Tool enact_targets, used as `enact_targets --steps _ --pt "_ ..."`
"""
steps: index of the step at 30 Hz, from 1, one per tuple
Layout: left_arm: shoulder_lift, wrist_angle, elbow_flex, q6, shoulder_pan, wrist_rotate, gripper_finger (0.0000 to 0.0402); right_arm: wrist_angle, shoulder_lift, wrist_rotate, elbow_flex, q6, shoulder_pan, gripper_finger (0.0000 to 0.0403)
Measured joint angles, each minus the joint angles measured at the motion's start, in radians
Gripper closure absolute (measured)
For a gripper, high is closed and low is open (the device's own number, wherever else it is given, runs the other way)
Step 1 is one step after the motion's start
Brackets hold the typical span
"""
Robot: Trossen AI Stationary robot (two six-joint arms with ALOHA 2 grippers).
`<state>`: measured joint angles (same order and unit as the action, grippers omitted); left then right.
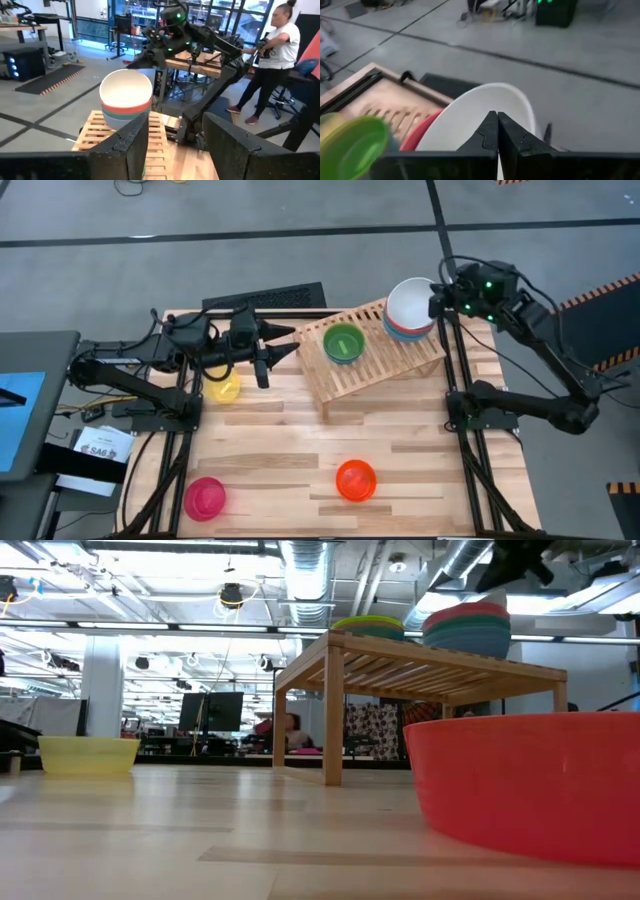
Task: Place and stack bowls onto a shelf
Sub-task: Stack the large white bowl on top of the large orange bowl on the shelf
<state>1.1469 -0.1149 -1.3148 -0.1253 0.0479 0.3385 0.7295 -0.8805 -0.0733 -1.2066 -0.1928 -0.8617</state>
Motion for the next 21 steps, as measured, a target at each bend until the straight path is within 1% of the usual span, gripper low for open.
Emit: enact_targets --steps 3,6,12,21 --pt "0.0 -0.001 0.0 -0.008 0.001 -0.002 0.023 -0.064 -0.011 -0.059 0.018 0.033 -0.012 0.0386" --pt "0.0 -0.001 0.0 -0.012 0.001 -0.001 0.023 -0.103 -0.017 -0.083 0.018 0.059 -0.019 0.0386" --pt "0.0 -0.001 0.0 -0.014 0.001 0.005 0.023 -0.055 -0.038 -0.086 0.019 0.047 -0.018 0.0386" --pt "0.0 -0.004 0.0 -0.01 0.001 0.01 0.023 -0.046 -0.083 -0.086 0.018 0.051 -0.018 0.0386"
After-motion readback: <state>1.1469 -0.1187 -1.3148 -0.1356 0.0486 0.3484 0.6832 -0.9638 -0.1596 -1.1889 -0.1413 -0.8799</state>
